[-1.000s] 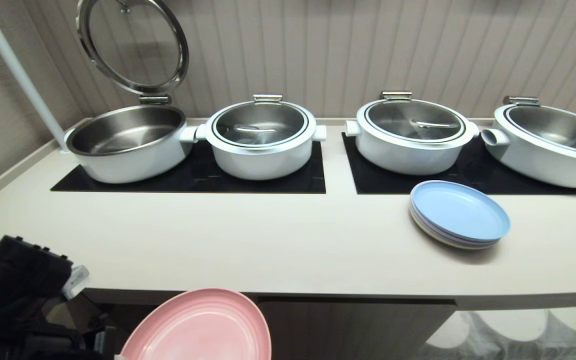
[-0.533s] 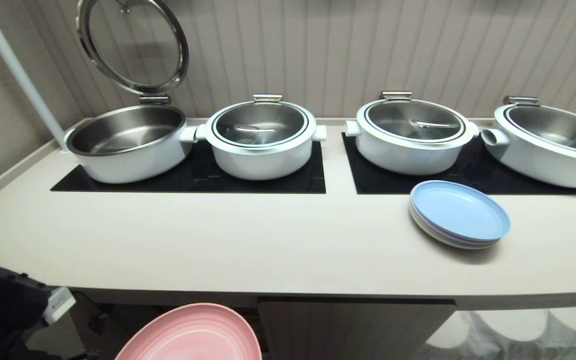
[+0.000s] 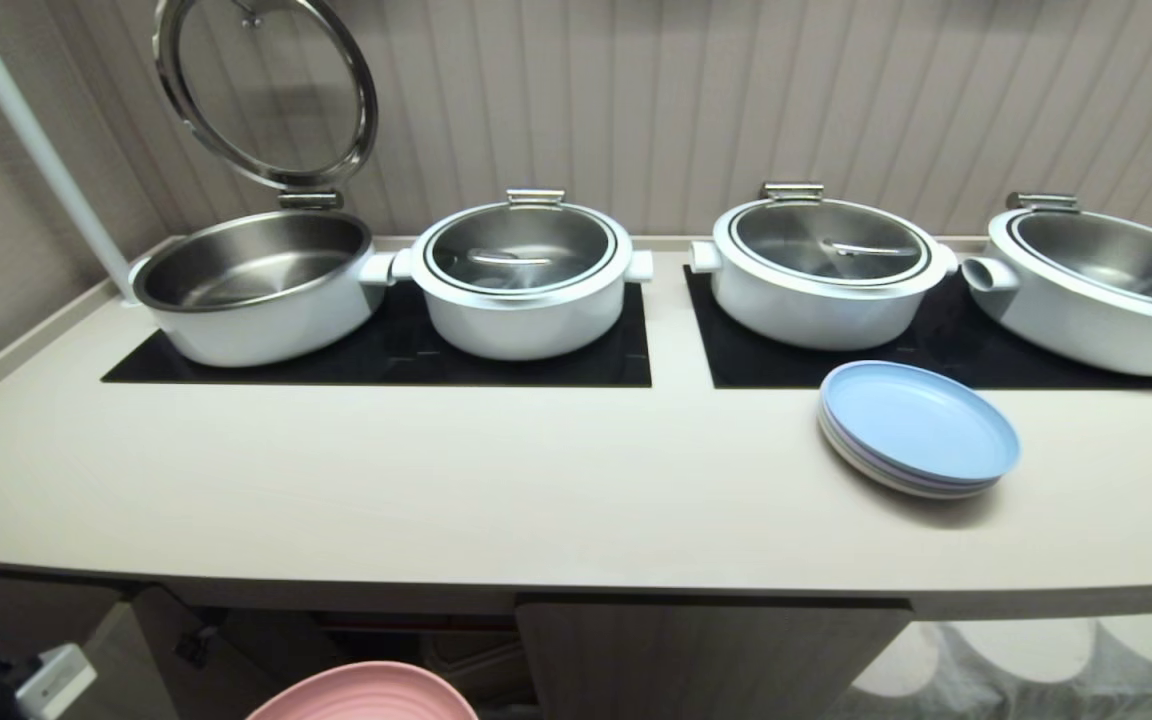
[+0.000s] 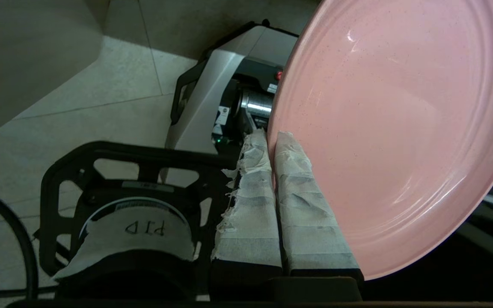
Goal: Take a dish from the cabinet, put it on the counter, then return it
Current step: Put it back into the cabinet
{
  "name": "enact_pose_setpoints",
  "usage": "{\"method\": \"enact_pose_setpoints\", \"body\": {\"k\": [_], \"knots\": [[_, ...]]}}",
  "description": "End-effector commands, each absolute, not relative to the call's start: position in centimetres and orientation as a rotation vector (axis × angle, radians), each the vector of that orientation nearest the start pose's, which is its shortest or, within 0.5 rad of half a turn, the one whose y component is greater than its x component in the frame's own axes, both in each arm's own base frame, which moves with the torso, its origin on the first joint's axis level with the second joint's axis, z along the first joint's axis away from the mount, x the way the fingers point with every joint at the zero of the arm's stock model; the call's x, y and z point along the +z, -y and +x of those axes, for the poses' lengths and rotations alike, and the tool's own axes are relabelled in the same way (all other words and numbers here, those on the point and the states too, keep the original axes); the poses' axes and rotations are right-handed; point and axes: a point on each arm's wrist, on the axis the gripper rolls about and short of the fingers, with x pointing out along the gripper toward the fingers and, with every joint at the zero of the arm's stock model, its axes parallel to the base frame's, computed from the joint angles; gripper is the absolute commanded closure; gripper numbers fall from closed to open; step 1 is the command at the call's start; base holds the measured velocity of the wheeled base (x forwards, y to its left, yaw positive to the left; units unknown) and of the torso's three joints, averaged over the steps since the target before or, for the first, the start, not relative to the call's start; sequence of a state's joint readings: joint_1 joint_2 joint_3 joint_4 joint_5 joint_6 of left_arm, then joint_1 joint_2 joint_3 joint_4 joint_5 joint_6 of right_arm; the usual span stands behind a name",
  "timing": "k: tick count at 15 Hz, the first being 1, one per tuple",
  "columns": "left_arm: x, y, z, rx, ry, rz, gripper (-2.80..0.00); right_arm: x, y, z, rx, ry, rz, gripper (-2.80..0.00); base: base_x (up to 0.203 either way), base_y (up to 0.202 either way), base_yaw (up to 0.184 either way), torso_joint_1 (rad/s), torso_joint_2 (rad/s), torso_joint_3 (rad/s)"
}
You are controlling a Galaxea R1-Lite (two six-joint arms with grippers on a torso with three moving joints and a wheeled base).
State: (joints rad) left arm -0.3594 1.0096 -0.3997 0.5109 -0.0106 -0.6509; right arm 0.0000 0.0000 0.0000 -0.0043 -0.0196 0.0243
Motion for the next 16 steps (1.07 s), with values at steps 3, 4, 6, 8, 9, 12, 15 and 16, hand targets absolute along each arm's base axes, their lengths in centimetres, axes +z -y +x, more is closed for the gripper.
{"method": "enact_pose_setpoints", "body": {"k": [3, 4, 6, 8, 9, 12, 15, 16], "knots": [[12.25, 2.21, 5.79, 0.038, -1.150, -0.388, 0.00, 7.60, 0.04, -2.28, -0.020, 0.005, 0.025, 0.00, 0.000, 0.000, 0.000, 0.000, 0.00, 0.000], [12.24, 2.21, 5.79, 0.038, -1.150, -0.388, 0.00, 7.60, 0.04, -2.28, -0.020, 0.005, 0.025, 0.00, 0.000, 0.000, 0.000, 0.000, 0.00, 0.000], [12.24, 2.22, 5.78, 0.035, -1.150, -0.387, 0.00, 7.60, 0.04, -2.28, -0.020, 0.005, 0.025, 0.00, 0.000, 0.000, 0.000, 0.000, 0.00, 0.000], [12.21, 2.21, 5.76, 0.036, -1.152, -0.387, 0.00, 7.60, 0.04, -2.28, -0.021, 0.005, 0.025, 0.00, 0.000, 0.000, 0.000, 0.000, 0.00, 0.000], [12.19, 2.22, 5.75, 0.035, -1.153, -0.386, 0.00, 7.60, 0.04, -2.28, -0.020, 0.005, 0.025, 0.00, 0.000, 0.000, 0.000, 0.000, 0.00, 0.000], [12.17, 2.22, 5.72, 0.034, -1.155, -0.385, 0.00, 7.60, 0.04, -2.28, -0.020, 0.005, 0.025, 0.00, 0.000, 0.000, 0.000, 0.000, 0.00, 0.000], [12.24, 2.26, 5.76, 0.024, -1.152, -0.376, 0.00, 7.60, 0.04, -2.28, -0.020, 0.005, 0.025, 0.00, 0.000, 0.000, 0.000, 0.000, 0.00, 0.000], [12.24, 2.25, 5.77, 0.019, -1.151, -0.366, 0.00, 7.60, 0.04, -2.28, -0.020, 0.005, 0.025, 0.00, 0.000, 0.000, 0.000, 0.000, 0.00, 0.000]]}}
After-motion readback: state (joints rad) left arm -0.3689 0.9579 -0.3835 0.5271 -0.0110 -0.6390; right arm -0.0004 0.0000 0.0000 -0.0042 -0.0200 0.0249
